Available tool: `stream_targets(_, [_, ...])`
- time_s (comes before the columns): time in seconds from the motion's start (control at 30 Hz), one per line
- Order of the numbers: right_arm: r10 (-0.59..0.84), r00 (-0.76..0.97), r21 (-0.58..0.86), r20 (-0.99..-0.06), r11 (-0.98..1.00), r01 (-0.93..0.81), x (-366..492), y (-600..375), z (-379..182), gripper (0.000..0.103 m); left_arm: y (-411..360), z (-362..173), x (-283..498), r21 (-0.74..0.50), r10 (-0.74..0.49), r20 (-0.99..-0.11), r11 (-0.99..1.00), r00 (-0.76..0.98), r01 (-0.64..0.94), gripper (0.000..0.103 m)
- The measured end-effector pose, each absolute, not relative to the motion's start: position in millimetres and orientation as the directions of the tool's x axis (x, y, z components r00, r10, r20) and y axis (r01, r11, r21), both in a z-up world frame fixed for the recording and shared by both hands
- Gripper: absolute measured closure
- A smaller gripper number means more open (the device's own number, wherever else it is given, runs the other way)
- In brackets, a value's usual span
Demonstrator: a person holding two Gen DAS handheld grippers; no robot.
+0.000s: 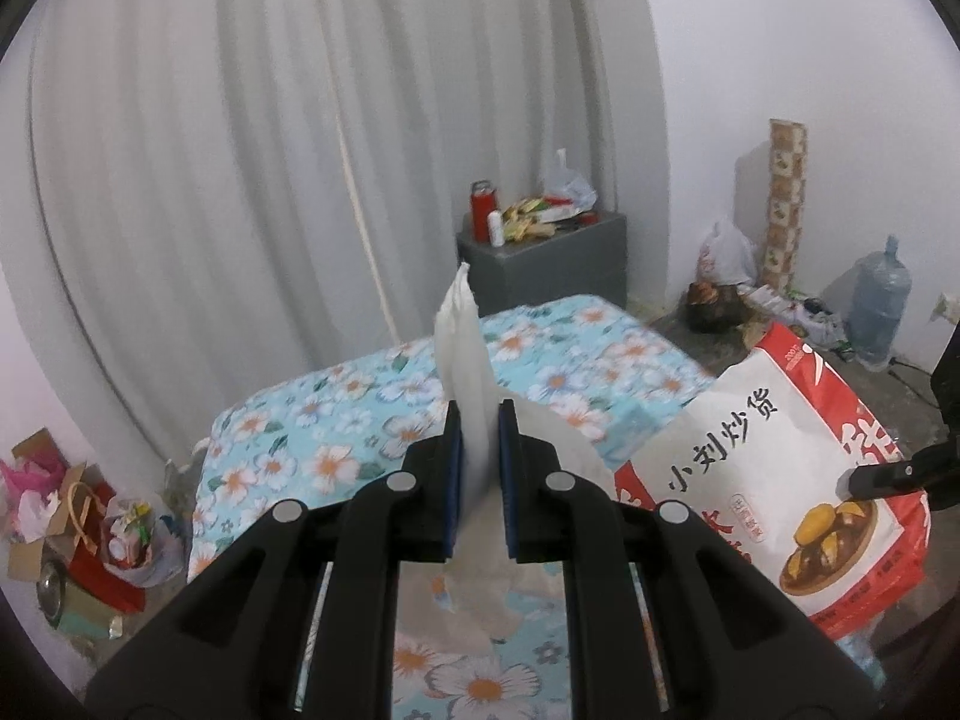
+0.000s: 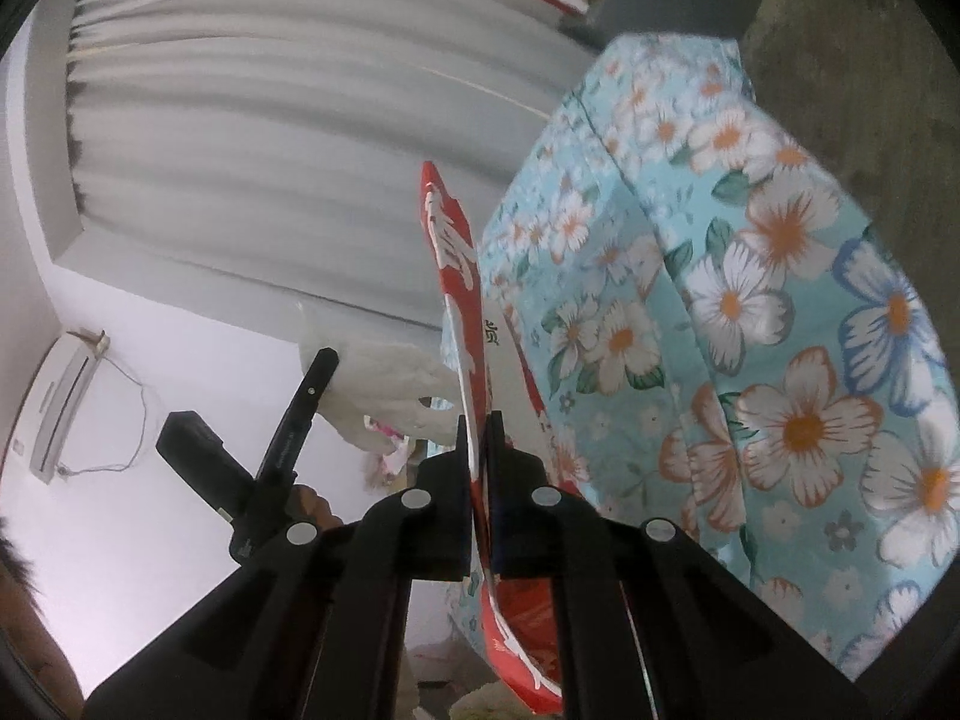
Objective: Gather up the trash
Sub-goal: 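Grasp the white tissue on the bed with the left gripper while the right gripper holds the snack bag, then carry the snack bag and white tissue toward the wastebasket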
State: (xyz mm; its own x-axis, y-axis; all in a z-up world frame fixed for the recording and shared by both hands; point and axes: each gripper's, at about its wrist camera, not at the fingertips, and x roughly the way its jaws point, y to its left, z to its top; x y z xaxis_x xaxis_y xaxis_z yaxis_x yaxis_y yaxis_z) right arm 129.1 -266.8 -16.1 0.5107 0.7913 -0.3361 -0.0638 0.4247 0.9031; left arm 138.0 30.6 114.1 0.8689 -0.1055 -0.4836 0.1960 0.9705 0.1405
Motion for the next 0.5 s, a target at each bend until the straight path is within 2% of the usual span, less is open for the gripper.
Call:
stream_targets(0.3, [0.745, 0.6, 0.904, -0.29, 0.42, -0.084, 89, -308, -3, 0.099, -22, 148, 124, 0.154, -0.226, -0.436, 0.935, 0.871, 0.319, 0.094])
stream_targets(0.5, [0.688, 0.686, 0.907, -0.235, 0.41, -0.1, 60, -343, 10, 0.099, -72, 163, 118, 0.166, -0.313, -0.434, 0.894, 0.845, 0.416, 0.094])
